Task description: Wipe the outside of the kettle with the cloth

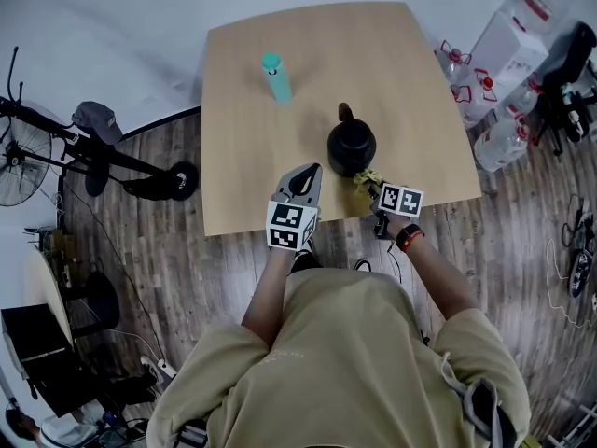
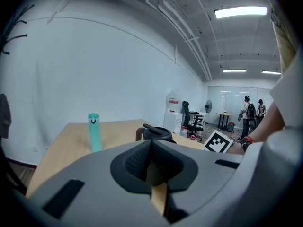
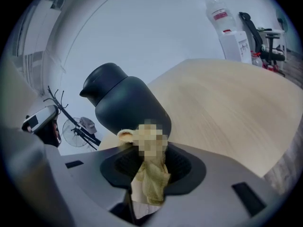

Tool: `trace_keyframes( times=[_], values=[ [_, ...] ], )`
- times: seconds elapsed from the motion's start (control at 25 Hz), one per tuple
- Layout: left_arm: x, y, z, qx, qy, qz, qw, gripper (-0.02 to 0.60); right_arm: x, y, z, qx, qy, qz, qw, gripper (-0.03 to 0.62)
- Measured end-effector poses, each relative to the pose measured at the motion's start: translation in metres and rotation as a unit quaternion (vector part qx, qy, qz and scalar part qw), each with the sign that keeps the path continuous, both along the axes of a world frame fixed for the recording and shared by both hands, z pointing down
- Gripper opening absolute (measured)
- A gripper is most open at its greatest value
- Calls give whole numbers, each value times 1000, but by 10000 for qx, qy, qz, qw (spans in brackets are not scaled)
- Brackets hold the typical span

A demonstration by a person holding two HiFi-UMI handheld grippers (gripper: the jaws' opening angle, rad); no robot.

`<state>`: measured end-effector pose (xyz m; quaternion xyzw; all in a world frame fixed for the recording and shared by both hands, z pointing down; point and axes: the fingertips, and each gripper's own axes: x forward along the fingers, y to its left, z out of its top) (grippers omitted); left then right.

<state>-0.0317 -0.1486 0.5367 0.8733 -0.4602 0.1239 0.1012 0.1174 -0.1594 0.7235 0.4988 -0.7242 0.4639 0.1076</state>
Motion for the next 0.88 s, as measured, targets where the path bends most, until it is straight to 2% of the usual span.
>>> trace_keyframes(
  times=[0.24,0.56,0.64,0.88],
  values=[
    [-5,-3,1,-12,-48,-101,9999,25,12,-14,-5,123,675,-691,9952,149],
    [-12,-11,5,-71,-127,-243,9996,25,36,-50,-6,443,1840,-1404,9719,149],
    [-14,-13,6,-91,-156,-276,9995,25,39,-64,-6,625,2183,-1680,9593,147],
    [-22,-15,7,-135,-237,-413,9988,25,38,-100,-12,1244,3222,-2609,9015,147]
  ],
)
